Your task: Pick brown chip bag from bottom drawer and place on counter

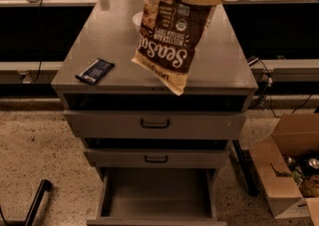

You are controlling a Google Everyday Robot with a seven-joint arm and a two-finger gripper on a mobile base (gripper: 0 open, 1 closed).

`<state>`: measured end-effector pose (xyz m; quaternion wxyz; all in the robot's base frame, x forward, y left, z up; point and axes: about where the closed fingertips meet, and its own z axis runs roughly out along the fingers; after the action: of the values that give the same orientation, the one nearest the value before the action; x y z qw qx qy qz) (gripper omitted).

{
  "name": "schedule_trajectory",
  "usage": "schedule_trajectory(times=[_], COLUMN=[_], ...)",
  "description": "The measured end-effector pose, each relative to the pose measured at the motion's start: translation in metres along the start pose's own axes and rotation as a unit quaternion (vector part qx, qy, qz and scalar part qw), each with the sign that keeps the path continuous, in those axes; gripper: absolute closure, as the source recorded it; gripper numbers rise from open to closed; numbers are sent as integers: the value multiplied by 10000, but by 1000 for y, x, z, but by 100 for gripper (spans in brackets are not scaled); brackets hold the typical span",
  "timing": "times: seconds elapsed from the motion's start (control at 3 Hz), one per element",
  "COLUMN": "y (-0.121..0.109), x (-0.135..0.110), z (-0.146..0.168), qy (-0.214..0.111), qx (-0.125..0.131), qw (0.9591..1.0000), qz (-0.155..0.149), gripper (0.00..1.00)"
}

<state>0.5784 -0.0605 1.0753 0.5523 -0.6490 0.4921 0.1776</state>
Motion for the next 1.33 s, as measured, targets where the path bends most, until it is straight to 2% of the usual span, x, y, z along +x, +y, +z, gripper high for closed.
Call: schedule_trajectory(times=[0.33,0.67,1.0,1.33], y=[-16,-18,-24,-43], x=[15,38,66,84], z=[-2,-5,-4,-8], qy=[463,806,930,778], qx=[666,1339,1964,2620], qw=[9953,9808,9617,9420], qz=[528,1168,1672,1947], gripper=[100,100,100,100])
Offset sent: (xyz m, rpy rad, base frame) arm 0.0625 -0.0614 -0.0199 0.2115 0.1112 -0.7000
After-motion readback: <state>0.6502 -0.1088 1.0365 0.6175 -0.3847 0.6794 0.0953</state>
